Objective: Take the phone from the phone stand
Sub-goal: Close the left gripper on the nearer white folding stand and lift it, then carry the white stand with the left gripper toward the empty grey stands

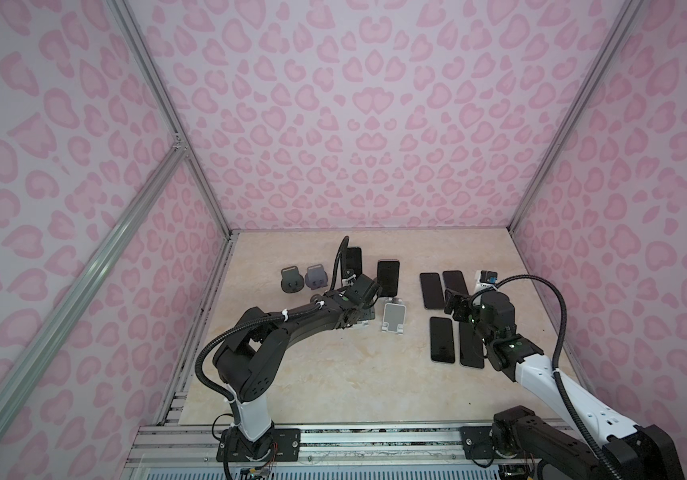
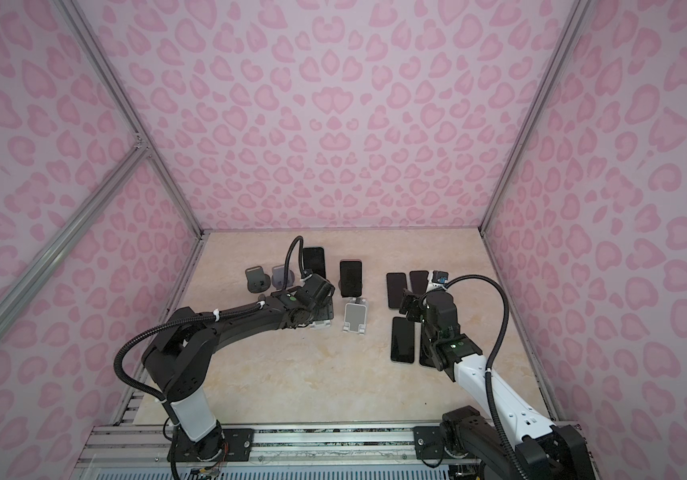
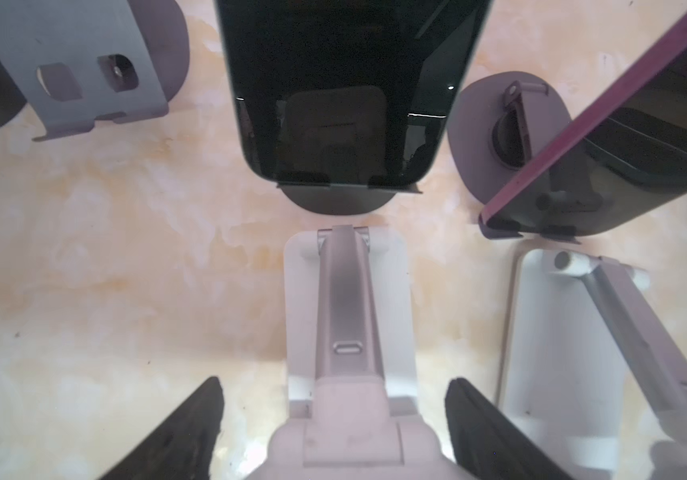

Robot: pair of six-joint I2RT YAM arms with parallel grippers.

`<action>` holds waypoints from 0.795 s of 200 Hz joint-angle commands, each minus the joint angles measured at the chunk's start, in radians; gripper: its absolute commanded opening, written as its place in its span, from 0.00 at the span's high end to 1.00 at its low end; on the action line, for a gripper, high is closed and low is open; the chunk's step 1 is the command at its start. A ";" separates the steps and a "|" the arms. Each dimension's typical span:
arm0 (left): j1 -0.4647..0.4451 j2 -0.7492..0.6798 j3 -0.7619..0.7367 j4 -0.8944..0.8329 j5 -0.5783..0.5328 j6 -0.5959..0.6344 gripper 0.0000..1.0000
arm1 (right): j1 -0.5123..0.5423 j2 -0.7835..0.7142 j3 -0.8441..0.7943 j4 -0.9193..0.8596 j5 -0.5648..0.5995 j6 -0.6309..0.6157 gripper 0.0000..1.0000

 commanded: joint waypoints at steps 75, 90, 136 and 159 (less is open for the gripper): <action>0.002 -0.058 -0.050 -0.002 -0.071 0.023 0.30 | 0.002 -0.001 -0.002 0.022 -0.004 0.005 0.11; 0.002 -0.069 -0.058 0.001 -0.073 0.032 0.35 | 0.002 -0.006 -0.005 0.023 -0.004 0.007 0.11; 0.012 -0.121 -0.092 -0.007 -0.133 0.042 0.40 | 0.002 -0.015 -0.006 0.019 -0.012 0.008 0.12; 0.085 -0.182 -0.143 -0.008 -0.153 0.050 0.41 | 0.002 -0.020 -0.007 0.017 -0.015 0.010 0.12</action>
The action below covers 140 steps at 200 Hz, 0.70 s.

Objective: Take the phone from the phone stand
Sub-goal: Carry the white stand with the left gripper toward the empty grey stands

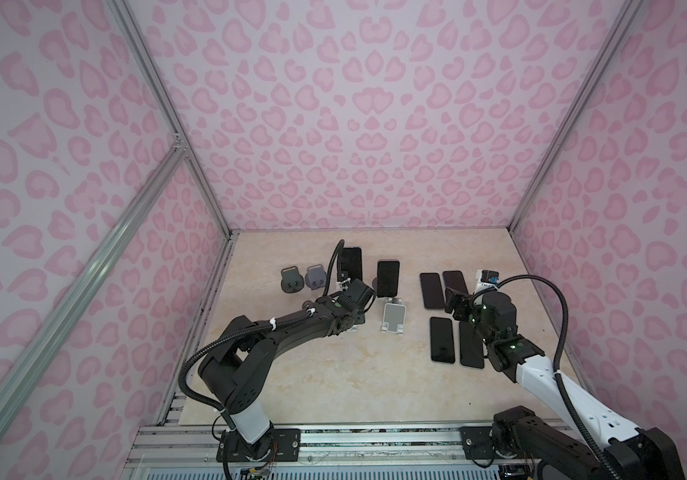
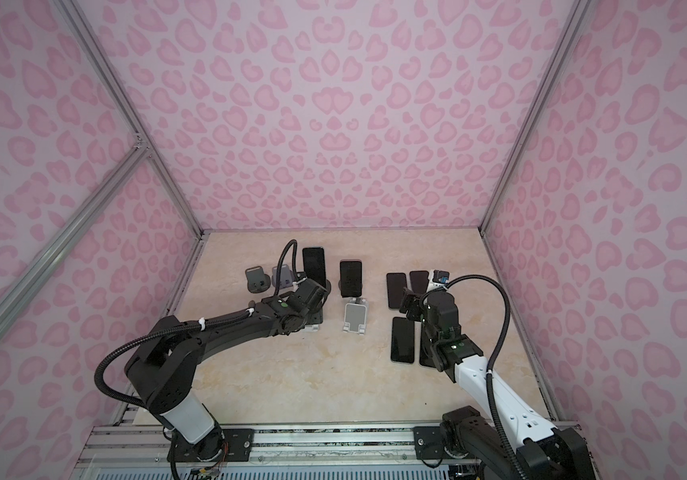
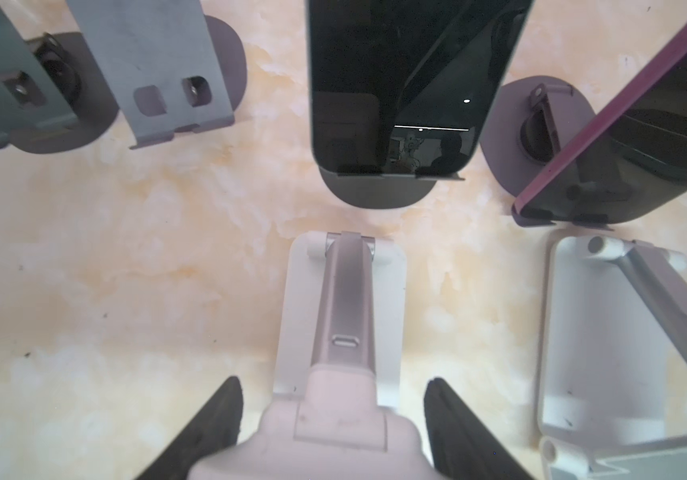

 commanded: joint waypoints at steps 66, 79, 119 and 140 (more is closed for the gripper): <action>0.345 -0.123 -0.101 -0.012 -0.063 -0.012 0.43 | 0.002 -0.017 -0.012 0.010 0.006 0.002 0.13; 0.387 -0.111 -0.098 -0.011 -0.045 -0.023 0.43 | 0.002 -0.017 -0.013 0.010 0.010 0.002 0.13; 0.417 -0.073 -0.101 0.026 0.018 -0.016 0.43 | 0.002 -0.020 -0.016 0.010 0.015 0.000 0.13; 0.417 -0.070 -0.098 0.027 0.000 -0.017 0.43 | 0.002 -0.023 -0.017 0.010 0.017 -0.001 0.13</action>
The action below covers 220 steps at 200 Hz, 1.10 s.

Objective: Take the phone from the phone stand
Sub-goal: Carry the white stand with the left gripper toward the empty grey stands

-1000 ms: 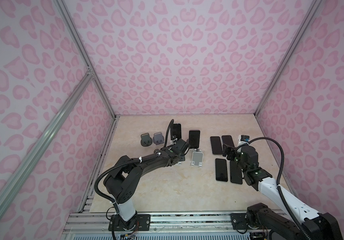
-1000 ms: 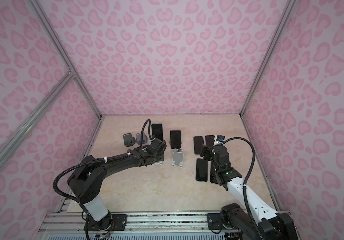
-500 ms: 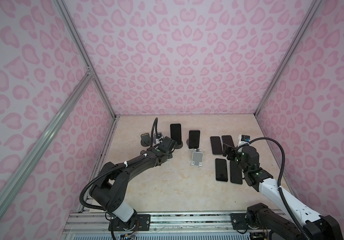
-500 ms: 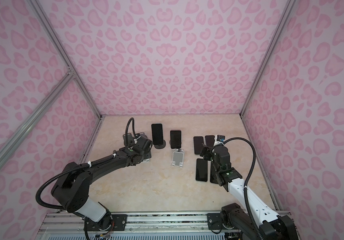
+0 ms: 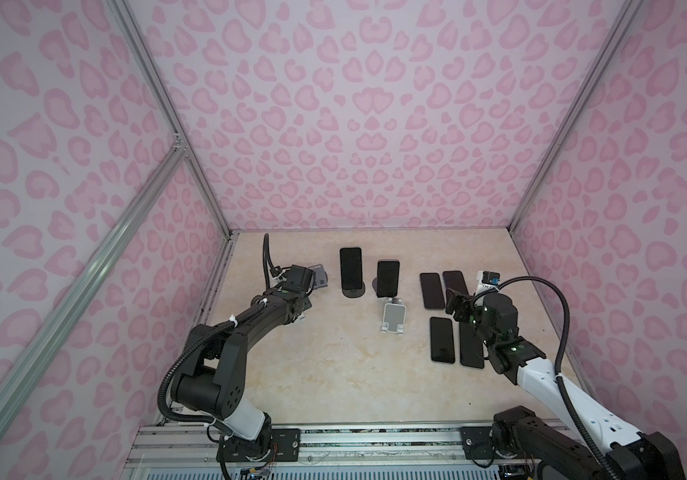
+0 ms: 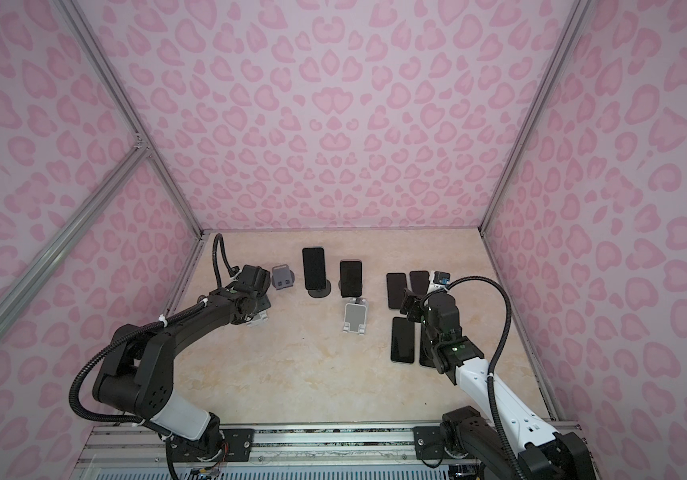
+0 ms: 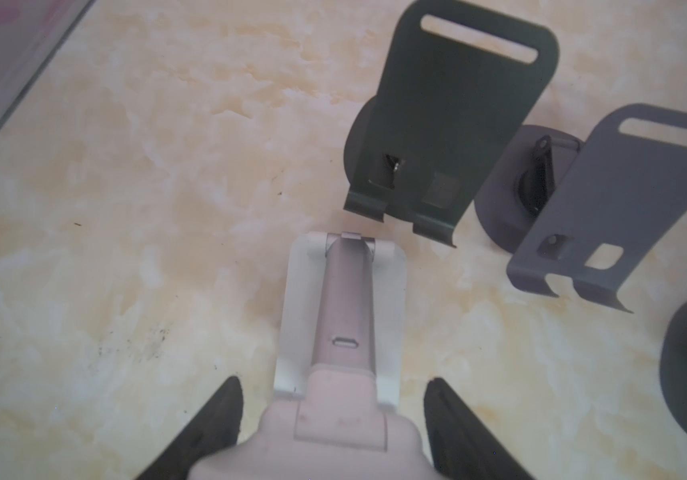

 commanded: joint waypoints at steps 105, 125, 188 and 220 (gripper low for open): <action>-0.037 -0.192 -0.064 -0.004 0.037 -0.018 0.47 | 0.003 -0.003 -0.003 0.011 0.000 0.005 0.13; -0.064 -0.152 -0.046 0.020 0.069 -0.006 0.46 | 0.003 0.001 -0.004 0.012 -0.004 0.007 0.13; -0.125 0.073 0.098 -0.032 0.006 0.007 0.40 | 0.002 -0.013 -0.009 0.006 0.007 0.004 0.13; -0.125 0.096 0.084 -0.033 0.031 0.023 0.37 | 0.003 -0.006 -0.012 0.013 0.006 0.004 0.13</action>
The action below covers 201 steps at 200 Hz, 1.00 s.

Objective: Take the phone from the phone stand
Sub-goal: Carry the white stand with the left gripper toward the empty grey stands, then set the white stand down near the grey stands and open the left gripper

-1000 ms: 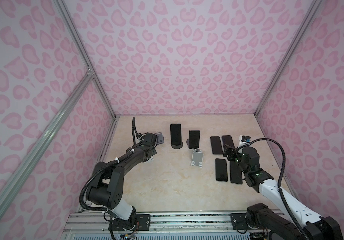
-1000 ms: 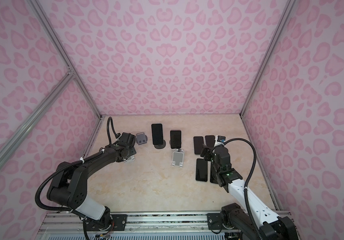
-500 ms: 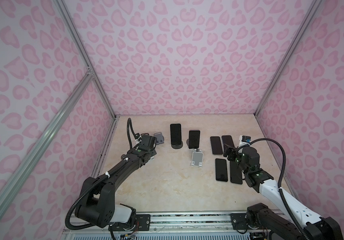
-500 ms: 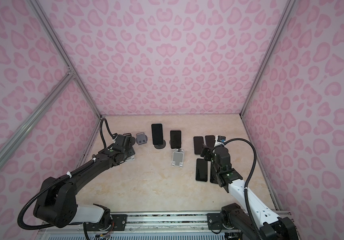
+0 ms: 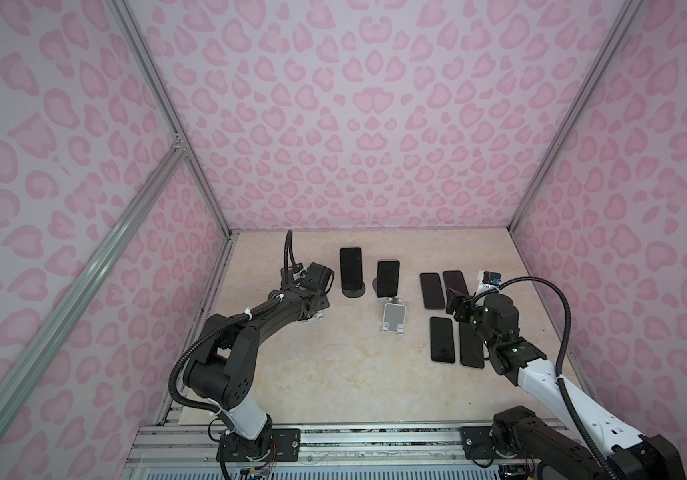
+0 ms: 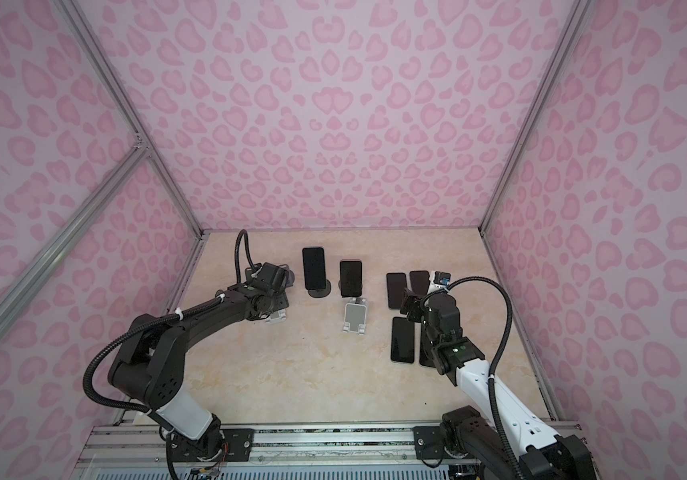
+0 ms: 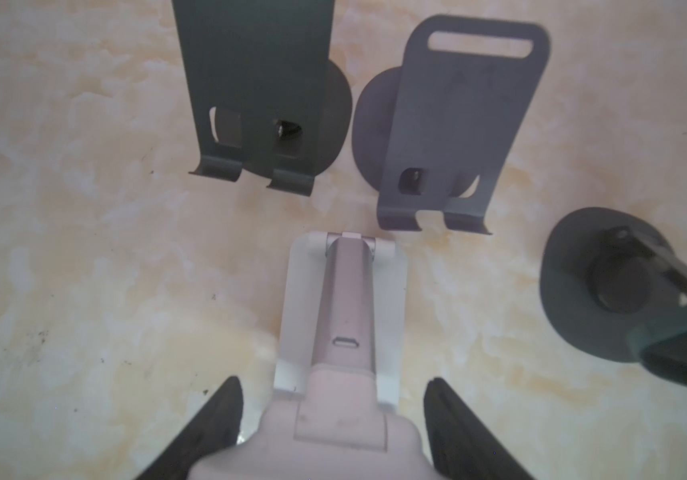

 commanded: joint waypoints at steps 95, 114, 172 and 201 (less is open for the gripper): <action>-0.101 -0.259 0.030 -0.086 -0.020 0.145 0.05 | 0.003 0.018 -0.003 0.006 0.003 0.001 0.12; -0.180 -0.300 0.037 -0.083 -0.023 0.146 0.03 | 0.005 0.016 -0.004 0.005 0.005 0.001 0.12; -0.505 -0.055 0.197 -0.075 0.009 0.049 0.02 | 0.018 0.009 -0.011 0.003 0.041 -0.007 0.07; -0.553 0.107 0.356 -0.109 0.052 0.013 0.02 | 0.022 -0.002 -0.015 -0.003 0.073 -0.010 0.05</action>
